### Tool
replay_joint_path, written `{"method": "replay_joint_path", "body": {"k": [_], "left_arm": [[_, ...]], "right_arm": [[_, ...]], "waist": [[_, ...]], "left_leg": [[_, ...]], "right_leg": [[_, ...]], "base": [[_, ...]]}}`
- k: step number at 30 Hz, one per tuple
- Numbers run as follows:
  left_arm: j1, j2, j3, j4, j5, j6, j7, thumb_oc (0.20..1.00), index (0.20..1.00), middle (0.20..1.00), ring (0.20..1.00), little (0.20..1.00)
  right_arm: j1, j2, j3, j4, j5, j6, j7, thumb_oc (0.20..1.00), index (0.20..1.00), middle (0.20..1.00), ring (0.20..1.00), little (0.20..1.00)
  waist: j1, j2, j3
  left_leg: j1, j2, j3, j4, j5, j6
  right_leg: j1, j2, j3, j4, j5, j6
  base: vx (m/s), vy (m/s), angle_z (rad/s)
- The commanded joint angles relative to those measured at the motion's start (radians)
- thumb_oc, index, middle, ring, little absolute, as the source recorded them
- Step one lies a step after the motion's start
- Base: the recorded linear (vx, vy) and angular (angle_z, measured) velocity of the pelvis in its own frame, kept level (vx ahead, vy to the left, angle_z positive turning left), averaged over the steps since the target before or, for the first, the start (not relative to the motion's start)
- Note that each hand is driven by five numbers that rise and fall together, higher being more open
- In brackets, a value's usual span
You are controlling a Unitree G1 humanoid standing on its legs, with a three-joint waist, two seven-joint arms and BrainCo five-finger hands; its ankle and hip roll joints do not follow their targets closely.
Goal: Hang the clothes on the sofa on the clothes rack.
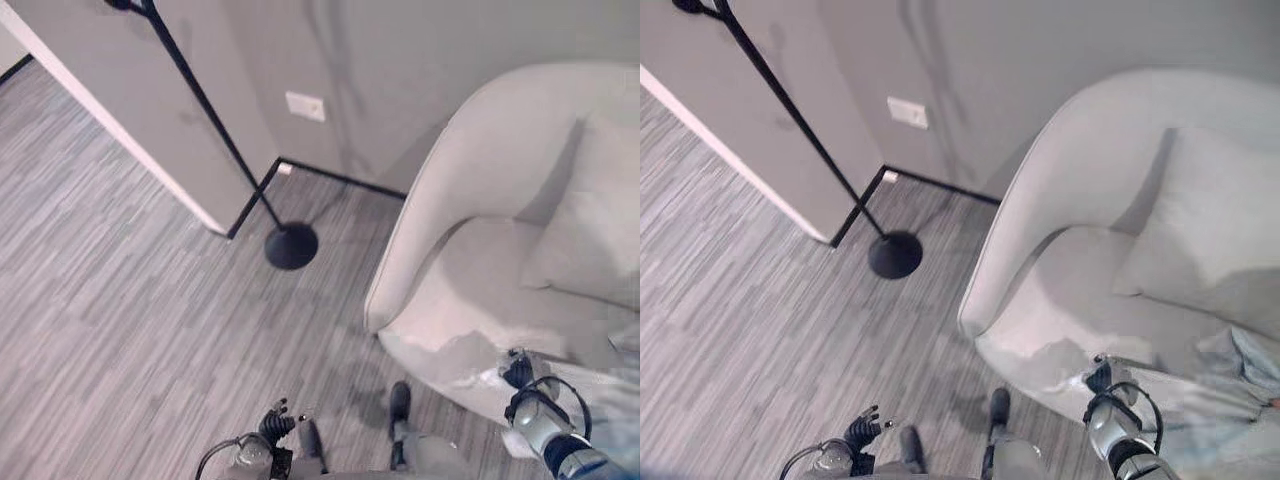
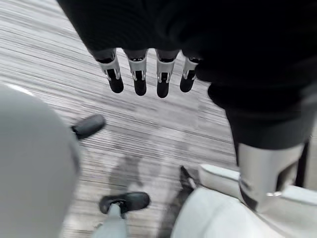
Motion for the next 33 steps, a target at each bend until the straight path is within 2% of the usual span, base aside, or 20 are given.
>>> {"method": "replay_joint_path", "body": {"k": [1, 2, 3, 7, 8, 10, 11, 12, 15, 16, 22, 29, 33], "left_arm": [[-0.030, -0.030, -0.018, 0.043, 0.037, -0.009, 0.018, 1.000, 1.000, 1.000, 1.000, 1.000], [-0.030, -0.030, -0.018, 0.043, 0.037, -0.009, 0.018, 1.000, 1.000, 1.000, 1.000, 1.000], [-0.046, -0.044, -0.029, 0.052, 0.019, -0.009, 0.020, 1.000, 1.000, 1.000, 1.000, 1.000], [-0.034, -0.050, -0.029, 0.071, 0.037, -0.004, 0.015, 1.000, 1.000, 1.000, 1.000, 1.000], [-0.030, -0.049, -0.015, 0.098, 0.033, -0.003, 0.017, 1.000, 1.000, 1.000, 1.000, 1.000], [-0.031, -0.047, -0.006, 0.110, 0.026, -0.003, 0.018, 1.000, 1.000, 1.000, 1.000, 1.000], [-0.031, -0.043, 0.014, 0.135, 0.013, -0.001, 0.020, 1.000, 1.000, 1.000, 1.000, 1.000], [-0.030, -0.040, 0.017, 0.140, 0.013, -0.001, 0.021, 1.000, 1.000, 1.000, 1.000, 1.000], [-0.030, -0.036, 0.024, 0.146, 0.010, -0.002, 0.022, 1.000, 1.000, 1.000, 1.000, 1.000], [-0.029, -0.031, 0.037, 0.158, 0.008, 0.001, 0.019, 1.000, 1.000, 1.000, 1.000, 1.000], [-0.011, -0.016, 0.085, 0.208, 0.034, 0.011, 0.005, 1.000, 1.000, 1.000, 1.000, 1.000], [-0.017, -0.006, 0.091, 0.208, 0.050, 0.013, -0.005, 1.000, 1.000, 1.000, 1.000, 1.000], [-0.032, -0.004, 0.078, 0.201, 0.067, 0.015, -0.009, 1.000, 1.000, 1.000, 1.000, 1.000]], "right_arm": [[-0.050, 0.050, 0.057, 0.022, -0.041, -0.042, 0.031, 1.000, 1.000, 1.000, 1.000, 1.000], [-0.050, 0.050, 0.057, 0.022, -0.041, -0.042, 0.031, 1.000, 1.000, 1.000, 1.000, 1.000], [-0.025, 0.066, 0.102, 0.012, -0.066, -0.044, 0.069, 1.000, 1.000, 1.000, 1.000, 1.000], [0.001, 0.098, 0.136, 0.042, -0.107, -0.037, 0.093, 1.000, 1.000, 1.000, 1.000, 1.000], [0.013, 0.120, 0.153, 0.066, -0.128, -0.035, 0.101, 1.000, 1.000, 1.000, 1.000, 1.000], [0.017, 0.132, 0.150, 0.077, -0.120, -0.035, 0.106, 1.000, 1.000, 1.000, 1.000, 1.000], [0.022, 0.156, 0.138, 0.109, -0.089, -0.027, 0.112, 1.000, 1.000, 1.000, 1.000, 1.000], [0.023, 0.163, 0.136, 0.122, -0.084, -0.024, 0.110, 1.000, 1.000, 1.000, 1.000, 1.000], [0.024, 0.171, 0.128, 0.144, -0.077, -0.021, 0.108, 1.000, 1.000, 1.000, 1.000, 1.000], [0.026, 0.181, 0.124, 0.158, -0.074, -0.016, 0.109, 1.000, 1.000, 1.000, 1.000, 1.000], [0.045, 0.206, 0.113, 0.179, -0.075, -0.010, 0.126, 1.000, 1.000, 1.000, 1.000, 1.000], [0.043, 0.216, 0.120, 0.189, -0.085, -0.006, 0.140, 1.000, 1.000, 1.000, 1.000, 1.000], [0.027, 0.208, 0.120, 0.149, -0.085, -0.004, 0.138, 1.000, 1.000, 1.000, 1.000, 1.000]], "waist": [[0.028, 0.022, -0.031], [0.027, 0.022, -0.032], [0.028, -0.008, -0.026], [0.022, -0.018, -0.046], [0.019, -0.024, -0.055], [0.020, -0.029, -0.056], [0.019, -0.043, -0.055], [0.020, -0.047, -0.054], [0.022, -0.052, -0.052], [0.025, -0.060, -0.050], [0.033, -0.091, -0.038], [0.034, -0.107, -0.035], [0.034, -0.122, -0.005]], "left_leg": [[0.096, 0.084, -0.062, 0.003, 0.081, -0.071], [0.095, 0.083, -0.062, 0.003, 0.081, -0.070], [0.083, 0.015, -0.142, 0.002, -0.034, -0.035], [0.114, -0.007, -0.132, 0.000, -0.068, -0.015], [0.126, -0.022, -0.124, 0.000, -0.081, -0.005], [0.128, -0.031, -0.124, 0.000, -0.084, 0.001], [0.134, -0.064, -0.126, 0.000, -0.100, 0.023], [0.135, -0.074, -0.126, 0.000, -0.104, 0.030], [0.137, -0.087, -0.127, 0.000, -0.110, 0.038], [0.140, -0.108, -0.126, 0.000, -0.118, 0.050], [0.158, -0.164, -0.120, 0.000, -0.135, 0.085], [0.174, -0.192, -0.120, 0.000, -0.145, 0.104], [0.191, -0.209, -0.094, 0.000, -0.152, 0.123]], "right_leg": [[0.000, -0.062, 0.078, 0.002, -0.041, 0.124], [0.000, -0.062, 0.078, 0.002, -0.041, 0.124], [0.024, -0.075, 0.088, 0.004, -0.037, 0.124], [0.044, -0.086, 0.103, 0.010, -0.028, 0.135], [0.049, -0.097, 0.111, 0.013, -0.014, 0.146], [0.048, -0.105, 0.115, 0.015, -0.005, 0.152], [0.040, -0.129, 0.132, 0.023, 0.025, 0.169], [0.038, -0.137, 0.134, 0.023, 0.033, 0.174], [0.034, -0.148, 0.139, 0.024, 0.044, 0.182], [0.031, -0.165, 0.143, 0.025, 0.059, 0.194], [0.032, -0.218, 0.153, 0.033, 0.099, 0.223], [0.035, -0.248, 0.156, 0.033, 0.128, 0.235], [0.003, -0.265, 0.148, 0.060, 0.172, 0.247]], "base": [[0.01, 0.082, -0.13], [-0.05, 0.107, -0.28], [-0.06, 0.069, -0.29], [-0.02, 0.147, -0.10], [-0.04, 0.200, -0.16], [-0.07, 0.201, -0.24], [-0.10, 0.237, -0.23], [-0.10, 0.237, -0.18], [-0.05, 0.131, -0.05], [-0.06, 0.166, 0.01], [-0.06, 0.163, -0.02], [-0.03, 0.080, -0.05], [-0.04, 0.059, -0.11]]}}
